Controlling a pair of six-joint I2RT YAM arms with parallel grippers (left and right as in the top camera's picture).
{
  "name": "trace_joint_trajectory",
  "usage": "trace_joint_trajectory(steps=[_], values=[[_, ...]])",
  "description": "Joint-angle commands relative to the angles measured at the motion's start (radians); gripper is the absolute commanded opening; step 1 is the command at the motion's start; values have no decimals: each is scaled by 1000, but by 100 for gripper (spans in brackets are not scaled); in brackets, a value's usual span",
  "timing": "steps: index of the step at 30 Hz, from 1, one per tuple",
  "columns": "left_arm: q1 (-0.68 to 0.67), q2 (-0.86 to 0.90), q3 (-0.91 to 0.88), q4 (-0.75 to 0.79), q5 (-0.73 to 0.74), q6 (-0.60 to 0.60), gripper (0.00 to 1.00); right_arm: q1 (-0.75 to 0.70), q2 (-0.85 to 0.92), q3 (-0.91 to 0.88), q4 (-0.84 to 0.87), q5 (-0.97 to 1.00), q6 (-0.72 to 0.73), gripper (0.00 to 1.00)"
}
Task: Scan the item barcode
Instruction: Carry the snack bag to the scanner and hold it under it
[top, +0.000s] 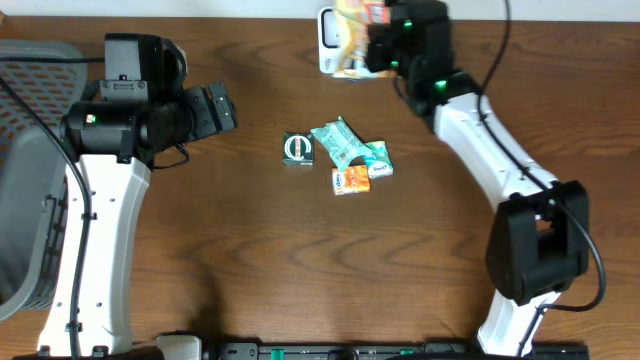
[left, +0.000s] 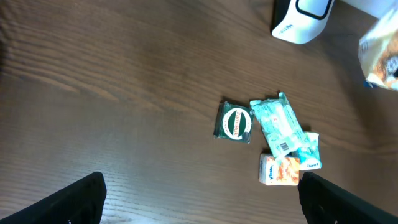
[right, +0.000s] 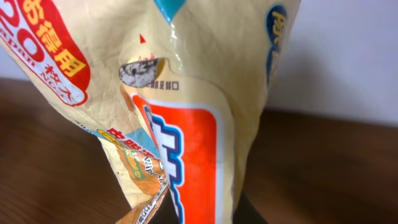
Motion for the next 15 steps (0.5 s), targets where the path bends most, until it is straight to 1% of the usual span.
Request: trace_joint_trajectory(steps=[1,3,4,8,11,12,15], values=[[3,2,4,-3,-3,6,98,40,60,19,107,75,56,1],[3,2,4,-3,-3,6,98,48,111,42,161,77,64,1],[4,2,4,-3,-3,6,98,48,139,69,155,85,79,1],[3,2,4,-3,-3,6,98,41,229,190,53,98,88,1],[4,2,4,-2,-3,6,98,39,302,325,-107,98,87,1],[4,2,4,-3,-3,6,98,39,327,389,-185,111,88,1],[4,2,4,-2,-3,6,98,37,357,507,-329,150,87,1]])
